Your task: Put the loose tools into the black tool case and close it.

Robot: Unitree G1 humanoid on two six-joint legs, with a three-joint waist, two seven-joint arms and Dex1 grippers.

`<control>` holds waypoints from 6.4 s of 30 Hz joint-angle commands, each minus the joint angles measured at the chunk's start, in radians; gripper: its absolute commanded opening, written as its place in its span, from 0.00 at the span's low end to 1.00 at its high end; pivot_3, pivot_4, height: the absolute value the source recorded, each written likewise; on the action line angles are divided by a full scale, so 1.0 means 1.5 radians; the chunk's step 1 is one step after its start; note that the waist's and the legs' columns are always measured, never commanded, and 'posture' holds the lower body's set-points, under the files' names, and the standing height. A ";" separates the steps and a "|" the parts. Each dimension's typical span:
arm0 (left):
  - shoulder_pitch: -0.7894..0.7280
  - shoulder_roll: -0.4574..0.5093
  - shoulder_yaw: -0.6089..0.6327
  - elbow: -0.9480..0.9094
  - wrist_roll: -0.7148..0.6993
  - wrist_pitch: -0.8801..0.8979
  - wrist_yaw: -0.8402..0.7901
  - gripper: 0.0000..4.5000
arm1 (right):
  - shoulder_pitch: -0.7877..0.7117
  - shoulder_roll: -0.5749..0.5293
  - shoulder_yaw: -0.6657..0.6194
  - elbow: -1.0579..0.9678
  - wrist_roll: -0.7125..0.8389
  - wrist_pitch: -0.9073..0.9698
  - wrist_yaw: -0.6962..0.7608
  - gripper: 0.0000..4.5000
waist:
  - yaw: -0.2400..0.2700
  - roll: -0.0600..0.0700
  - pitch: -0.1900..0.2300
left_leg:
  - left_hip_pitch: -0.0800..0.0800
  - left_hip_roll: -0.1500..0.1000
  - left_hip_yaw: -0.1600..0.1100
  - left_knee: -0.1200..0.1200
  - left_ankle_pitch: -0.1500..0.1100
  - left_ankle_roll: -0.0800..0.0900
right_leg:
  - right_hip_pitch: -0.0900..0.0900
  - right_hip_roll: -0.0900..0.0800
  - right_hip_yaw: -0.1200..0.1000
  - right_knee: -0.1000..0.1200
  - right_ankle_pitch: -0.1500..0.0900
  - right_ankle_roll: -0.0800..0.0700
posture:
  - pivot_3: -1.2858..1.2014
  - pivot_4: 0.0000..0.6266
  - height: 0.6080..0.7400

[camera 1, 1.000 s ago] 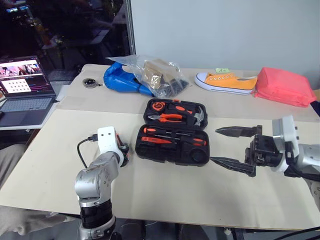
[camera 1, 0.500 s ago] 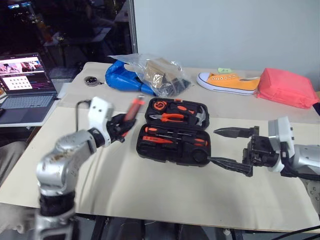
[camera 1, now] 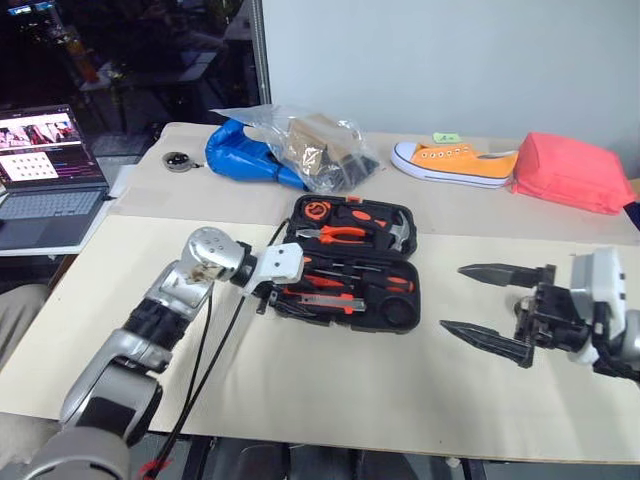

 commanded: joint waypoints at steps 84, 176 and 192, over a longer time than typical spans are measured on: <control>0.225 -0.058 0.245 -0.568 -0.355 0.497 0.286 0.48 | 0.084 -0.082 -0.058 0.087 -0.166 0.149 -0.173 1.00 | -0.001 0.006 -0.004 | 0.006 -0.001 -0.002 0.001 0.000 0.000 | 0.007 -0.003 0.001 0.001 -0.002 0.004 | 0.52 0.24 1.00; 0.163 -0.044 0.356 -0.384 -0.359 0.674 0.762 1.00 | -0.498 0.175 0.252 0.205 -0.262 0.487 -0.353 0.62 | 0.004 0.003 0.000 | 0.003 0.000 -0.004 0.001 0.001 0.000 | 0.002 -0.001 0.000 0.003 0.001 0.000 | 0.52 0.24 1.00; -0.267 -0.141 0.333 0.431 -0.164 0.410 0.652 1.00 | -0.783 0.310 0.256 0.747 -0.343 0.390 -0.492 0.99 | -0.002 0.003 0.000 | -0.007 -0.001 0.001 -0.002 0.004 -0.005 | -0.011 -0.001 0.000 0.003 0.002 0.000 | 0.52 0.24 1.00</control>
